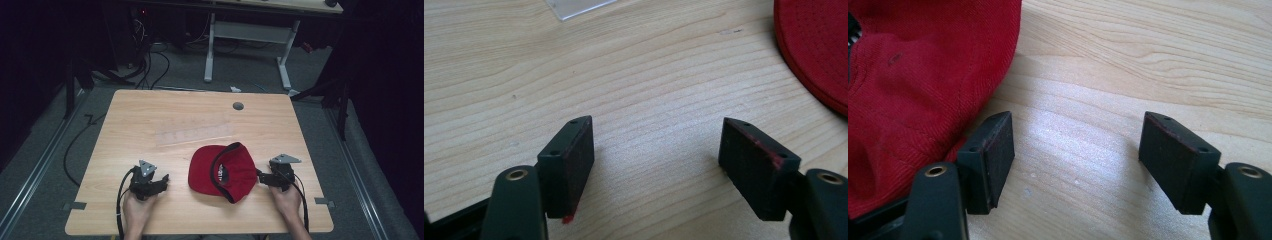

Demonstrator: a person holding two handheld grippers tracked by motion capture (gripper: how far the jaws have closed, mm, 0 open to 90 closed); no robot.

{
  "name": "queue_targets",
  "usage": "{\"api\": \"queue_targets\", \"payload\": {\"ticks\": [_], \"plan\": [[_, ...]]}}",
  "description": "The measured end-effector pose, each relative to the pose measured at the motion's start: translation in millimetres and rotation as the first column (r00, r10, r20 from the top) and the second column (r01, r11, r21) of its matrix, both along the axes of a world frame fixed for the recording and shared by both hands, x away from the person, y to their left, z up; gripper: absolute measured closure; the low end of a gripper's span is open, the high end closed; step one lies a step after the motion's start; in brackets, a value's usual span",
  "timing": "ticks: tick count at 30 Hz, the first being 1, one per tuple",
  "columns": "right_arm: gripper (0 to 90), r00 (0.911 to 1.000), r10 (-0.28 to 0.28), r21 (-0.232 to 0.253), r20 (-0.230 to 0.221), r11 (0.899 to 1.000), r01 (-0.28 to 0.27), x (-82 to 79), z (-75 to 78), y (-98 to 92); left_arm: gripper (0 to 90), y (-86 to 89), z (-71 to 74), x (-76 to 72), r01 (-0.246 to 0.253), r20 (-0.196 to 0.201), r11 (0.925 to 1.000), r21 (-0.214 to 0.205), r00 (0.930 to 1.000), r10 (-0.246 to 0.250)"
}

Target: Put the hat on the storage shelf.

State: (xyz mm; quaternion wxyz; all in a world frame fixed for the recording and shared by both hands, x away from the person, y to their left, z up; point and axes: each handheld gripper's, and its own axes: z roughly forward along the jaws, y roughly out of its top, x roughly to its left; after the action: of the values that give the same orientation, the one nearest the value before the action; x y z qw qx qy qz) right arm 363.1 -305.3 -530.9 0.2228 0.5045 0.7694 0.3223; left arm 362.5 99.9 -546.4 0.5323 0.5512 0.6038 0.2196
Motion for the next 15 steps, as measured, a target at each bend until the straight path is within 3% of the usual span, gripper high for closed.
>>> {"api": "queue_targets", "payload": {"ticks": [15], "plan": [[30.9,1.0000,0.004,0.007,-0.002,1.000,-0.004,0.6,0.2,-1.1,28.7,-0.7,-0.1,-0.3,0.007,-0.003,1.0000,0.002,1.0000,-0.007]]}}
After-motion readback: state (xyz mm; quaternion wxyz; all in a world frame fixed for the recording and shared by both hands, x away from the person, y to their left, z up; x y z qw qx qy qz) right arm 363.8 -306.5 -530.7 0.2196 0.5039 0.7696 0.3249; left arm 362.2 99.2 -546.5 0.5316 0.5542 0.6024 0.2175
